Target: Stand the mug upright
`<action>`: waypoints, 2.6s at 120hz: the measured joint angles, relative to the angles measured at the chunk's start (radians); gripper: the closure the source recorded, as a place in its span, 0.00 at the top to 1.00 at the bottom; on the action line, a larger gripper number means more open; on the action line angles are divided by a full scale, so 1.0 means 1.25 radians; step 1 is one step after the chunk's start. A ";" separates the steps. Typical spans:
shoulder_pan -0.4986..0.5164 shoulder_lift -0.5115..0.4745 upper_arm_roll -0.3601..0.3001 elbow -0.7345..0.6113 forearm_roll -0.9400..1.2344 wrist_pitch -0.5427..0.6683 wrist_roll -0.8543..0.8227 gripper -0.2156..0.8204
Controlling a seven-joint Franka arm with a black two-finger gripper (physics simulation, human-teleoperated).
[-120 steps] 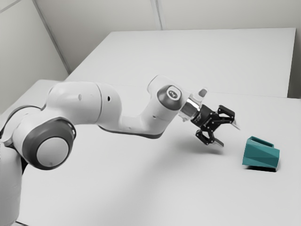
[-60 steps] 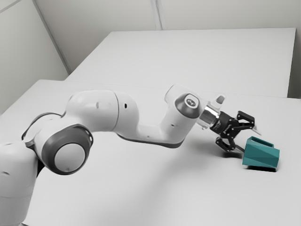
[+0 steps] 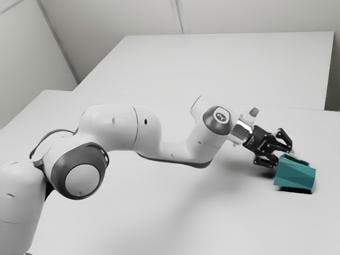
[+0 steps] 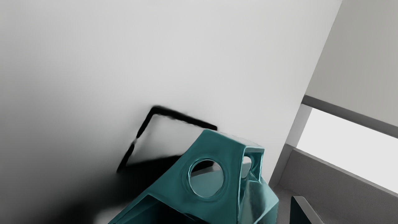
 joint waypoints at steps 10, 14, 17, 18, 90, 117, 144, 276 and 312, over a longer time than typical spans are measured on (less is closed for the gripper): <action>0.000 -0.001 0.003 0.009 0.015 0.001 0.000 0.21; 0.000 -0.001 0.003 0.011 0.019 0.001 0.000 0.18; 0.000 -0.001 0.004 0.012 0.022 0.001 0.000 0.16; 0.000 -0.001 0.004 0.012 0.023 0.001 0.000 0.15; -0.014 -0.016 0.016 0.040 0.102 0.006 -0.018 0.03; -0.031 -0.122 0.048 0.015 0.262 -0.001 -0.038 0.03; -0.030 -0.266 0.097 -0.102 0.534 -0.017 -0.078 0.03; 0.221 -0.632 0.147 -0.592 0.875 -0.159 -0.169 0.03; 0.235 -0.609 0.146 -0.630 0.870 -0.108 -0.173 0.03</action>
